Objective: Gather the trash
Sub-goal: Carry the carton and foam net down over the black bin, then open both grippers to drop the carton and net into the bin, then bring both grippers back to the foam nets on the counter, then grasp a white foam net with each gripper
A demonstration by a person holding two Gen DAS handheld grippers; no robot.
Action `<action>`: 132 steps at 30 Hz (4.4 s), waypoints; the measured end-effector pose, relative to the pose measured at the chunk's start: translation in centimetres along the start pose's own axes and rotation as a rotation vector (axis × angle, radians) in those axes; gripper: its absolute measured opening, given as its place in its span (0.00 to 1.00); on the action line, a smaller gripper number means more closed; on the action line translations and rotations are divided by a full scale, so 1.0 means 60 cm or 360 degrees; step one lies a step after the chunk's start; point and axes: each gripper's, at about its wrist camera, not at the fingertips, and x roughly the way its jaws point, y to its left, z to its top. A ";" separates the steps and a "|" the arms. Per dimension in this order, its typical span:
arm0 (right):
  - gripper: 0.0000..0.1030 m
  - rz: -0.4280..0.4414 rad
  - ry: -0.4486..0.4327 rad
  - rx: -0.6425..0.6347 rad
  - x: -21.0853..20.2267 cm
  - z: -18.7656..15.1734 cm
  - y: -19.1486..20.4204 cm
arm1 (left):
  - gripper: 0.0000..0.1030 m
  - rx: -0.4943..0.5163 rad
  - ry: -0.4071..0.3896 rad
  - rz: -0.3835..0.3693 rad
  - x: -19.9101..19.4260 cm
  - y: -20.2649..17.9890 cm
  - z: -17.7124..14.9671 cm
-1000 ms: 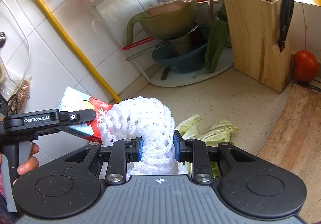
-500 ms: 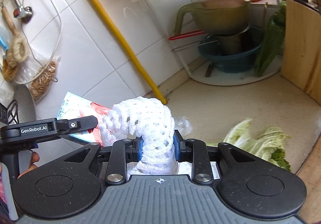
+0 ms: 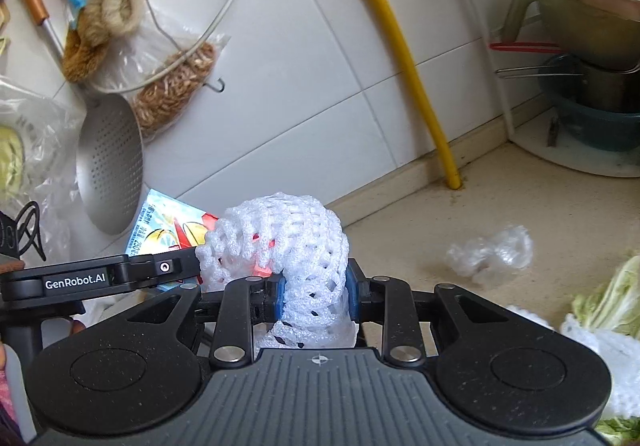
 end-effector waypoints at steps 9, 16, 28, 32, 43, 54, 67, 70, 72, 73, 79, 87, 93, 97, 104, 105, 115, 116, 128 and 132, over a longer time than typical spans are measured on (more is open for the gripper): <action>0.34 0.0081 0.0208 -0.0049 0.113 -0.033 0.060 | 0.38 -0.0139 0.0082 0.0200 0.008 0.096 -0.037; 0.34 0.0036 0.0397 -0.0086 0.220 -0.073 0.078 | 0.38 -0.0233 0.0206 0.0334 0.064 0.160 -0.065; 0.56 -0.0135 0.0656 -0.0071 0.391 -0.140 0.049 | 0.43 -0.0474 0.0506 0.0563 0.217 0.245 -0.129; 0.56 -0.0174 0.0734 -0.0006 0.424 -0.165 0.030 | 0.46 -0.0577 0.0553 0.0569 0.240 0.270 -0.145; 0.66 -0.0213 0.0827 -0.0011 0.484 -0.193 0.019 | 0.46 -0.0651 0.0501 0.0594 0.222 0.287 -0.141; 0.71 -0.0204 0.0753 0.0004 0.456 -0.179 0.037 | 0.46 -0.0619 0.0426 0.0523 0.187 0.266 -0.123; 0.73 -0.0211 0.0265 -0.0084 0.151 -0.117 0.064 | 0.46 -0.0287 0.0354 0.0076 0.150 0.103 -0.070; 0.75 -0.0366 0.0099 -0.0077 0.063 -0.107 0.042 | 0.47 -0.0185 0.0385 -0.0103 0.157 0.042 -0.062; 0.76 -0.0470 0.0010 -0.0052 0.009 -0.100 0.022 | 0.47 -0.0123 0.0410 -0.0220 0.164 0.000 -0.055; 0.77 -0.0515 -0.0025 -0.0044 -0.016 -0.099 0.012 | 0.47 -0.0101 0.0419 -0.0268 0.167 -0.019 -0.052; 0.85 -0.0842 -0.0196 -0.0073 -0.129 -0.099 -0.048 | 0.61 0.0108 0.0398 -0.0435 0.181 -0.137 -0.048; 0.84 -0.0935 -0.0103 -0.0068 -0.136 -0.122 -0.137 | 0.61 0.0323 0.0518 -0.0432 0.251 -0.237 -0.093; 0.82 -0.0851 -0.0004 -0.0102 -0.112 -0.127 -0.170 | 0.53 0.0405 0.0500 -0.0351 0.276 -0.253 -0.111; 0.78 -0.0787 0.0070 -0.0078 -0.093 -0.129 -0.195 | 0.44 0.0406 0.0514 -0.0283 0.288 -0.244 -0.110; 0.78 -0.0710 0.0122 -0.0131 -0.075 -0.129 -0.204 | 0.55 0.0392 0.0525 -0.0268 0.295 -0.234 -0.104; 0.78 -0.0709 0.0127 -0.0147 -0.071 -0.129 -0.204 | 0.56 0.0393 0.0534 -0.0271 0.297 -0.233 -0.107; 0.51 -0.0629 0.0217 -0.0051 -0.065 -0.130 -0.228 | 0.34 0.0407 0.0590 -0.0316 0.300 -0.238 -0.115; 0.49 -0.0620 0.0215 -0.0022 -0.068 -0.128 -0.232 | 0.32 0.0418 0.0590 -0.0308 0.299 -0.239 -0.114; 0.40 -0.0431 0.0110 0.0246 -0.097 -0.102 -0.256 | 0.23 0.0300 0.0506 -0.0383 0.262 -0.218 -0.068; 0.40 -0.0394 0.0065 0.0234 -0.107 -0.087 -0.245 | 0.23 0.0302 0.0442 -0.0395 0.246 -0.223 -0.051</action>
